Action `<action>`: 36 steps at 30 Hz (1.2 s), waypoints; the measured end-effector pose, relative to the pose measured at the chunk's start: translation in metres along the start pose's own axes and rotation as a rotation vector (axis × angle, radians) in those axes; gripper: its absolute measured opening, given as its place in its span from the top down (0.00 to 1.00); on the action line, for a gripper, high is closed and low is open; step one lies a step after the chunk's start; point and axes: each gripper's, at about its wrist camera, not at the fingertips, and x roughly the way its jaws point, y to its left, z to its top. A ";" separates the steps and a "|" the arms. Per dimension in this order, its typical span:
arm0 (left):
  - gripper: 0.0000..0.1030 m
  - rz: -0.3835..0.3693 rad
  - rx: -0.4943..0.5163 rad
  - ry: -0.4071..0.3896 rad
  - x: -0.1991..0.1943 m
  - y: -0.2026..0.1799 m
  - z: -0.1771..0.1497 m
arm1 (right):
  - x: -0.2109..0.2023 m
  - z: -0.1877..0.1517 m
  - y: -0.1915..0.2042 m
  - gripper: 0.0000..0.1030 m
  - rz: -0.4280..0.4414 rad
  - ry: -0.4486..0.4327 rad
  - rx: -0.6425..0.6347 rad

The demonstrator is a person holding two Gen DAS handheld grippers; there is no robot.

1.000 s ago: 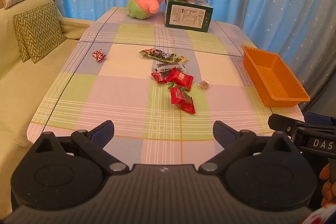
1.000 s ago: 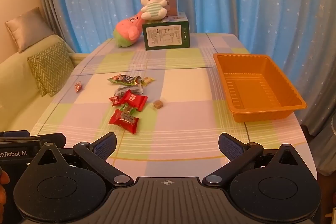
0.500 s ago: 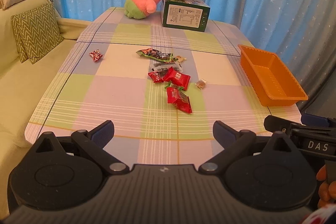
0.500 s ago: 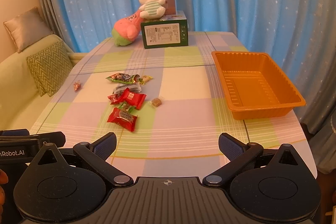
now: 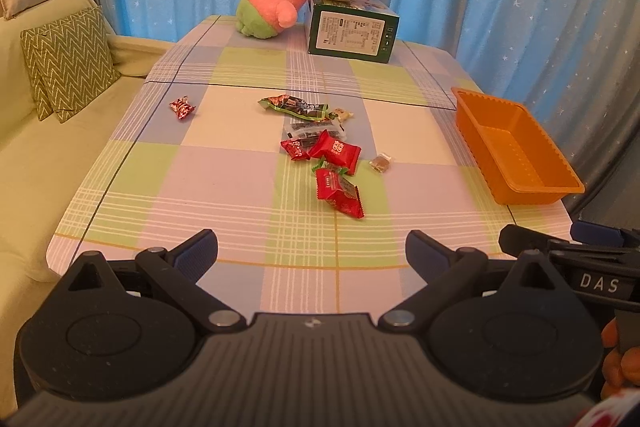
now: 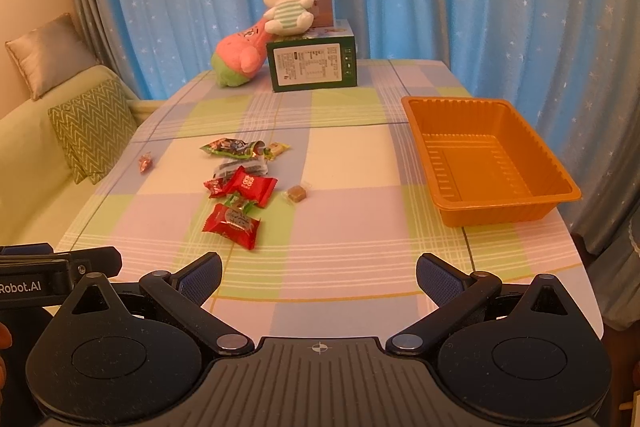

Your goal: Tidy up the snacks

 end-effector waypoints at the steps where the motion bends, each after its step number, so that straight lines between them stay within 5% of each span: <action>1: 0.03 0.000 0.000 0.000 0.000 0.000 0.000 | 0.000 0.000 0.000 0.00 -0.001 0.000 0.000; 36: 0.03 -0.009 -0.005 -0.004 0.000 -0.002 0.001 | 0.001 -0.003 0.002 0.00 0.001 0.004 0.003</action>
